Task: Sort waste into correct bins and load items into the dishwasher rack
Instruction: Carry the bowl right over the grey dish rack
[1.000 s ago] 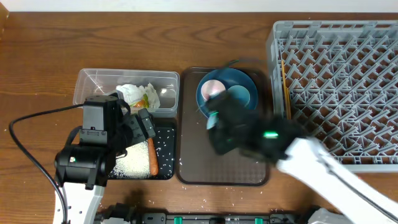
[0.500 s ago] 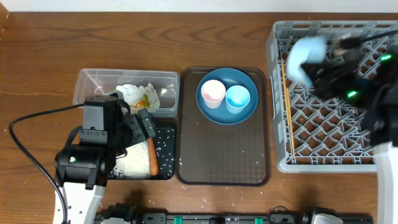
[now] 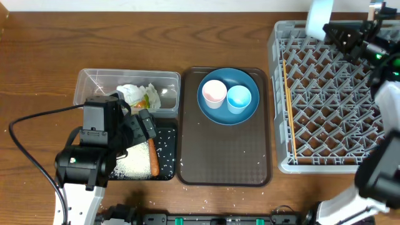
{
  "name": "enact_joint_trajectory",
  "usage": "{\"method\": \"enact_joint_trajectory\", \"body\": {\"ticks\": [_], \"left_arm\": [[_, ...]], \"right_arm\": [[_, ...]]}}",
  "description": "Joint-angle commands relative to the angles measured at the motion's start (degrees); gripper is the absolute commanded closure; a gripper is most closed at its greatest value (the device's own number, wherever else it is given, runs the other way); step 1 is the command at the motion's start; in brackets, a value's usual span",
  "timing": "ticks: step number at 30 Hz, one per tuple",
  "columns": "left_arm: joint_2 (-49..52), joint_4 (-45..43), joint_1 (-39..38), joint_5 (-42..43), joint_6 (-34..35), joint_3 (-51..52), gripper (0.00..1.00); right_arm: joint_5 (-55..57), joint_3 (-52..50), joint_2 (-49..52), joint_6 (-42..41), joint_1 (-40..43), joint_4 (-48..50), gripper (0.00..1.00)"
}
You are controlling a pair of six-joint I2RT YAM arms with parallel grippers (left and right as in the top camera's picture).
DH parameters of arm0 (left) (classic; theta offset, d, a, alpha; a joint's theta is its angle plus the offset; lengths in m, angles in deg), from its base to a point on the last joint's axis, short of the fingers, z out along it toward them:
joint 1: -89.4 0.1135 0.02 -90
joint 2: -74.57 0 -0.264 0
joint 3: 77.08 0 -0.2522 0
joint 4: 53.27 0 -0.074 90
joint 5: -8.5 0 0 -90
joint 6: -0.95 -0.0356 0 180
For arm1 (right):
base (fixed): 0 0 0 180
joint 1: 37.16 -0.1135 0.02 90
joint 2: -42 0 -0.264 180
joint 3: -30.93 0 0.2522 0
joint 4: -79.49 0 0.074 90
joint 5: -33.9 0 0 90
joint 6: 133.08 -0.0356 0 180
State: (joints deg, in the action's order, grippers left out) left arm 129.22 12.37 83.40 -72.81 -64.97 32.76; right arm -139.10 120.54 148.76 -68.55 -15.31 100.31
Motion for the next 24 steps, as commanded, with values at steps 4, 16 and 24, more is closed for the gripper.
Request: {"method": "enact_joint_trajectory", "body": {"ticks": [4, 16, 24], "left_arm": [[0.00, -0.04, 0.37, 0.31, -0.50, -0.85, 0.04], [0.00, -0.04, 0.37, 0.31, -0.50, -0.85, 0.04], [0.00, -0.04, 0.37, 0.31, -0.50, -0.85, 0.04]], "right_arm": [[-4.13, 0.26, 11.10, -21.22, 0.61, 17.46, 0.99], [-1.20, 0.26, 20.33, -18.60, 1.42, 17.22, 0.99], [-1.20, 0.26, 20.35, -18.67, 3.39, 15.45, 0.99]]}}
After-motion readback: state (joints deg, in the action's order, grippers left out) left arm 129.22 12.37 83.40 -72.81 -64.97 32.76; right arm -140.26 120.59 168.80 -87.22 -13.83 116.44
